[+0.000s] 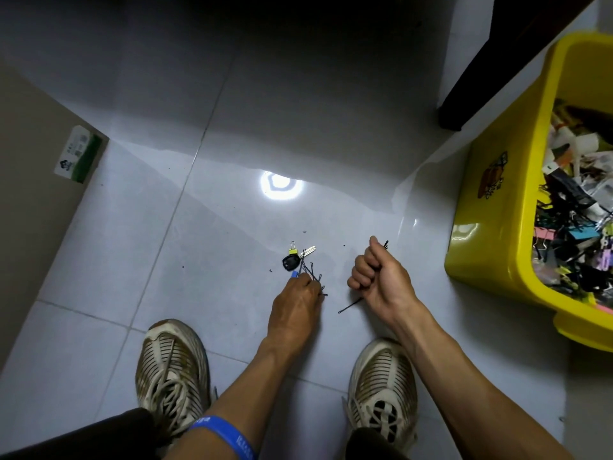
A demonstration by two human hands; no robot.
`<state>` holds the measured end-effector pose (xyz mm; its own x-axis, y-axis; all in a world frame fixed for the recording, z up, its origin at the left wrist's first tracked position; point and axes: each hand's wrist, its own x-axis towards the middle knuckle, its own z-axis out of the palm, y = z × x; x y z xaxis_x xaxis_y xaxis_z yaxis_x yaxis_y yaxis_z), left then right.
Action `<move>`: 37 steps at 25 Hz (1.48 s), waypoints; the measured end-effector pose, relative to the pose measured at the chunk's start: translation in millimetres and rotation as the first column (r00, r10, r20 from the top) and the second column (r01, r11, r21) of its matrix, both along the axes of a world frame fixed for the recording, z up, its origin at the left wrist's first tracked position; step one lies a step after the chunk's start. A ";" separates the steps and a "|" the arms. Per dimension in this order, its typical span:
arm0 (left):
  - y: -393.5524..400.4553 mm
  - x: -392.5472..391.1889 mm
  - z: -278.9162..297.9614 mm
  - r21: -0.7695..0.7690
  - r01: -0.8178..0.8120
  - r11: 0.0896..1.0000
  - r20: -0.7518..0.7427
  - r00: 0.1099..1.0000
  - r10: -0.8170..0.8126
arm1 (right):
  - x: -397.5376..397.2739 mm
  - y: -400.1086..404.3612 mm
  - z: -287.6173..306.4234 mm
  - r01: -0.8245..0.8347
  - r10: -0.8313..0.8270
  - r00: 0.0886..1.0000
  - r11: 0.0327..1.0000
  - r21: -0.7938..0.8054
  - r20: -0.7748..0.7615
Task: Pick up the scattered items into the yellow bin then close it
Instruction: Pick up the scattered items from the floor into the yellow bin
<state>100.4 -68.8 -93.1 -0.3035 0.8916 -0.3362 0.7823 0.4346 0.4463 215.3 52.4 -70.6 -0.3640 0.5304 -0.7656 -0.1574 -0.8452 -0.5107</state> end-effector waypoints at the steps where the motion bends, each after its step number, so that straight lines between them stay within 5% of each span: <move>1: 0.4 -0.9 2.0 0.042 -0.045 0.998 -0.020 0.999 0.046 | -2.9 1.7 -0.1 0.002 -0.003 1.000 1.000 -0.021 -0.019; 3: -0.1 -7.1 3.4 0.090 -0.157 0.983 -0.057 0.985 0.163 | -11.5 0.4 -2.3 -0.076 0.074 0.995 0.997 0.027 0.074; 5: 0.8 -16.0 4.5 0.036 -0.222 0.974 -0.045 0.974 0.224 | -19.3 -5.9 -6.6 -0.319 0.253 0.909 0.934 0.162 0.331; 10: 11.7 -19.6 6.3 0.059 -0.108 0.992 -0.011 0.994 0.109 | 10.7 -26.4 -11.4 -0.797 0.258 0.529 0.479 0.368 0.808; 14: 5.7 -21.1 -0.2 0.118 -0.041 0.992 0.084 0.996 0.031 | 50.9 -38.4 -17.1 -0.982 0.229 0.187 0.072 0.175 0.955; 17: -2.3 -26.6 -0.3 0.083 -0.041 0.996 0.020 0.999 0.039 | 50.9 -37.8 -21.3 -0.980 0.181 0.178 -0.059 0.191 0.967; 20: -12.9 -28.7 1.0 -0.135 -0.092 0.986 -0.023 0.996 0.090 | 31.7 -32.7 -21.8 -0.966 0.129 0.240 -0.066 0.250 0.962; 23: -20.9 -24.5 1.7 -0.121 -0.091 0.989 -0.017 0.996 0.089 | 7.4 -28.2 -22.6 -0.963 0.189 0.215 -0.123 0.240 0.958; 27: -11.5 -29.7 2.2 -0.090 -0.029 0.995 -0.082 0.996 0.022 | -11.3 -20.1 -24.0 -0.920 0.087 0.041 -0.386 0.071 0.995; 30: -4.8 -34.5 -0.8 -0.159 0.075 0.985 -0.157 0.982 -0.100 | -17.6 -23.0 -20.9 -0.832 -0.051 0.038 -0.554 0.004 0.998; 34: 7.4 -36.8 -2.5 -0.193 0.165 0.967 -0.177 0.964 -0.200 | -21.2 -37.8 -24.2 -0.801 -0.186 0.014 -0.591 -0.101 0.982; 37: 8.0 -39.2 -4.7 -0.117 0.128 0.985 -0.108 0.984 -0.141 | -25.9 -41.4 -24.3 -0.865 -0.139 -0.041 -0.490 -0.105 0.989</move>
<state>61.2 -60.8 -97.8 -0.2257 0.8865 -0.4040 0.8802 0.3633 0.3053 189.4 11.0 -95.0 -0.8267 0.4492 -0.3390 0.4824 0.8758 -0.0161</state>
